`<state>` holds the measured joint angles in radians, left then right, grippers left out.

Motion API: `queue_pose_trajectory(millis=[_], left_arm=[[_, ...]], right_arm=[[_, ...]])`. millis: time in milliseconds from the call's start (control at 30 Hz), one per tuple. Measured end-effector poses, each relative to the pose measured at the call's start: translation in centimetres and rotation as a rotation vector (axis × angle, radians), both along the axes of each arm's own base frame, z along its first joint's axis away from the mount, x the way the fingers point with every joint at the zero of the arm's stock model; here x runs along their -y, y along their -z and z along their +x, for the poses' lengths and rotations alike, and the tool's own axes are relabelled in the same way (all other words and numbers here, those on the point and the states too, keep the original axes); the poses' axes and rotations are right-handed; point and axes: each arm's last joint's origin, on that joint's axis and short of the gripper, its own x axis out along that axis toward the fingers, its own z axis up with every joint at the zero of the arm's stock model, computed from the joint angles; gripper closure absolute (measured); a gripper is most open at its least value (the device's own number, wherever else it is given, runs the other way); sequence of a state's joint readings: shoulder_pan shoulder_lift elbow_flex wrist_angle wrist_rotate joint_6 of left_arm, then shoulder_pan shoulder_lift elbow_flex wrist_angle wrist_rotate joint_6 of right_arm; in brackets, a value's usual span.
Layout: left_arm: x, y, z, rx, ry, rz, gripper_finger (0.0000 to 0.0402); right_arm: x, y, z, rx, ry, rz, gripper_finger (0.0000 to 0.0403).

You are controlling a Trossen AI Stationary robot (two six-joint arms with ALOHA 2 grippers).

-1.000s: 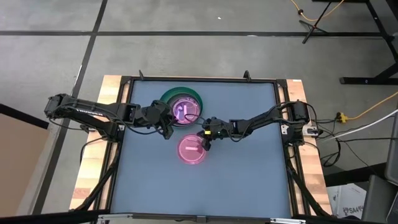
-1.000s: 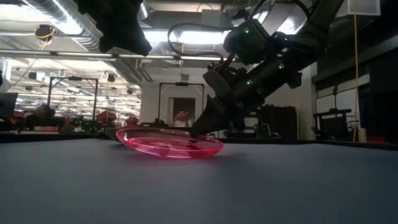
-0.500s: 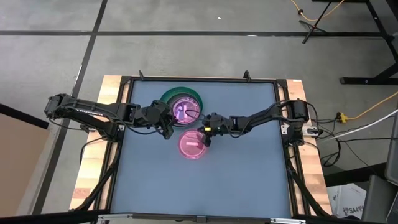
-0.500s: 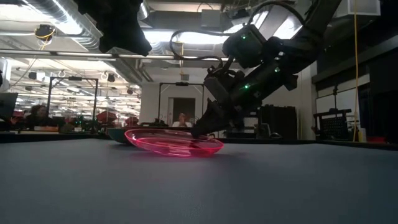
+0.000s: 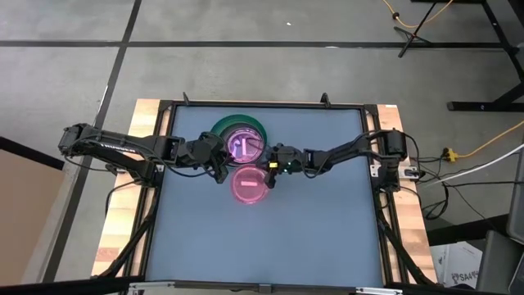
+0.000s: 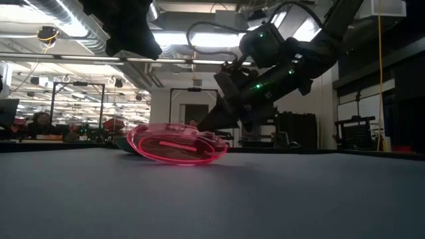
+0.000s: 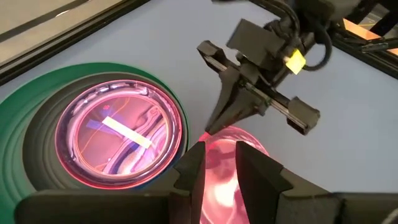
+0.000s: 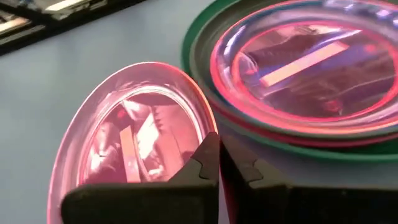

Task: Stack plastic plates
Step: Stack the pink plate on the other pink plate

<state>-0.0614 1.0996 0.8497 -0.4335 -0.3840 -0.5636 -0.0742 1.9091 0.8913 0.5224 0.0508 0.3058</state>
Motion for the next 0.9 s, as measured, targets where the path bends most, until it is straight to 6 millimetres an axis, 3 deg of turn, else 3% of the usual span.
queue_pose_trajectory(millis=[367, 600, 900], left_arm=[[0.0, 0.0, 0.0, 0.0, 0.0, 0.0, 0.032], [0.0, 0.0, 0.0, 0.0, 0.0, 0.0, 0.032], [0.0, 0.0, 0.0, 0.001, -0.002, -0.002, 0.032]], right_arm=[[1.9, -0.4, 0.0, 0.047, 0.039, 0.002, 0.0403], [2.8, -1.8, 0.9, 0.116, 0.045, -0.009, 0.0403], [5.5, -3.8, 2.2, 0.078, 0.072, -0.104, 0.0403]])
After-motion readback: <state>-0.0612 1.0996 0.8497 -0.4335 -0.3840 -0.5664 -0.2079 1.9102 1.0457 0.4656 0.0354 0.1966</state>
